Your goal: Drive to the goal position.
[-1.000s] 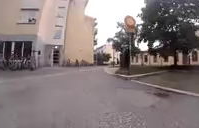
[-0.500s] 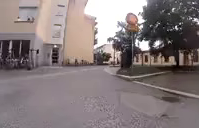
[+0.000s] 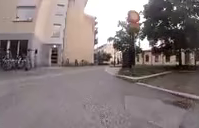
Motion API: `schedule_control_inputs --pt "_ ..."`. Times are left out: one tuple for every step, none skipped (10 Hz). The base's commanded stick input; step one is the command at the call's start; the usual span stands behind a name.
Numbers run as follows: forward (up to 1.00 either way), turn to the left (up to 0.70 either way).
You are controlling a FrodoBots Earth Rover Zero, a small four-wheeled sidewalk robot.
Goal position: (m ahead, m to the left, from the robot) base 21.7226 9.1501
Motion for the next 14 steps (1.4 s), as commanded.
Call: schedule_control_inputs --pt "0.60 0.00" --pt "0.60 0.00" --pt "0.60 0.00" --pt "0.60 0.00" --pt "0.60 0.00" --pt "0.60 0.00" --pt "0.60 0.00" --pt "0.60 0.00" --pt "0.60 0.00" --pt "0.60 0.00" --pt "0.60 0.00" --pt "0.60 0.00" --pt "0.60 0.00" --pt "0.60 0.00"
